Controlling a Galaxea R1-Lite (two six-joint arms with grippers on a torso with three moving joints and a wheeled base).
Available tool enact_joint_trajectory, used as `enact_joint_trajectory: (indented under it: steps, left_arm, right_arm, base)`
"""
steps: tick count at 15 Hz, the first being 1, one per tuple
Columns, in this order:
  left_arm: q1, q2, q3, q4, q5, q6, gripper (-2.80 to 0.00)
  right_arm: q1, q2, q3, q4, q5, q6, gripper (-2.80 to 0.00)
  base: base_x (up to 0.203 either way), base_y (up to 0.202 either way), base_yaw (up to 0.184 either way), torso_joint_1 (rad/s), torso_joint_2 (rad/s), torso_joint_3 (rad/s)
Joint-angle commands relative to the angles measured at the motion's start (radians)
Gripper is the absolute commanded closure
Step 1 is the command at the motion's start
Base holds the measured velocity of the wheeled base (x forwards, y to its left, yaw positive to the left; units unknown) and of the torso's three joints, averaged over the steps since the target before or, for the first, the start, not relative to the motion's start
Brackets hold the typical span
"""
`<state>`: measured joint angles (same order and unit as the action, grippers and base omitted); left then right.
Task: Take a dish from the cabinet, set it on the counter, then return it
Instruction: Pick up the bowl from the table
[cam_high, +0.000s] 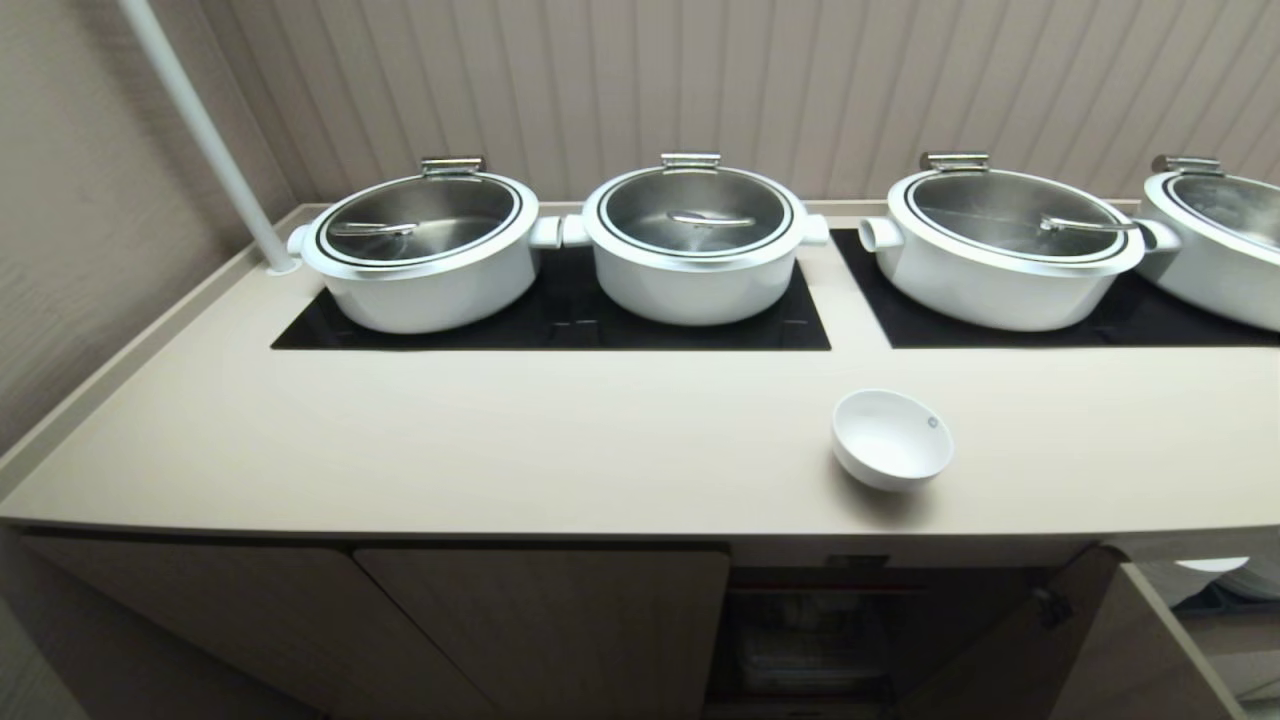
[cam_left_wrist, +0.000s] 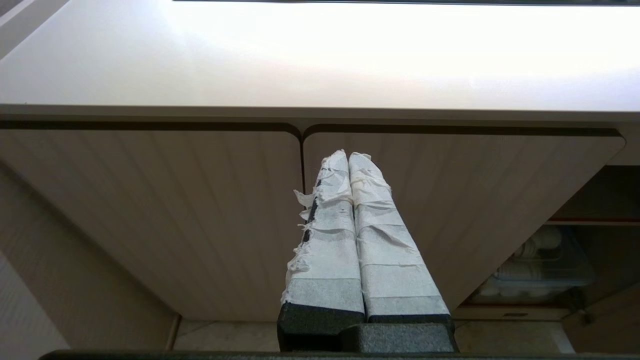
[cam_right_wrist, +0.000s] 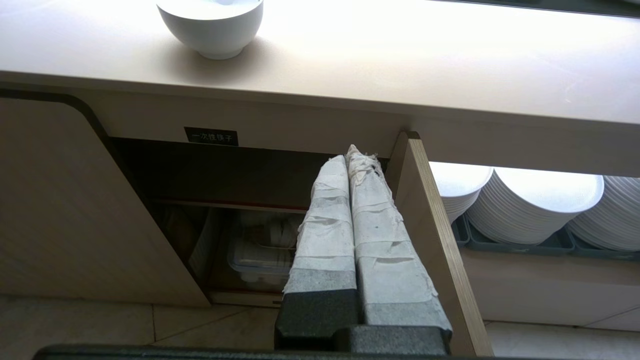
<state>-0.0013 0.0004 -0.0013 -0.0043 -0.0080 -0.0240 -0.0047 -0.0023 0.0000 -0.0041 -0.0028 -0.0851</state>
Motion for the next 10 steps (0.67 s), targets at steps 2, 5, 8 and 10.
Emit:
enact_joint_trajectory:
  steps: [2, 5, 8, 10]
  left_arm:
    - [0.0, 0.0, 0.0, 0.0, 0.0, -0.001, 0.0]
    - [0.0, 0.0, 0.0, 0.0, 0.0, -0.001, 0.0]
    - [0.0, 0.0, 0.0, 0.0, 0.0, -0.001, 0.0]
    - [0.001, 0.0, 0.001, 0.0, 0.0, -0.001, 0.0]
  right_arm:
    - [0.0, 0.002, 0.0, 0.0, 0.0, -0.001, 0.0]
    - [0.0, 0.002, 0.0, 0.0, 0.0, -0.001, 0.0]
    - [0.0, 0.002, 0.0, 0.0, 0.0, -0.001, 0.0]
    - [0.0, 0.002, 0.0, 0.0, 0.0, -0.001, 0.0]
  base:
    - [0.0, 0.0, 0.0, 0.0, 0.0, 0.0]
    - [0.0, 0.0, 0.0, 0.0, 0.0, 0.0]
    - [0.0, 0.0, 0.0, 0.0, 0.0, 0.0]
    - [0.0, 0.0, 0.0, 0.0, 0.0, 0.0]
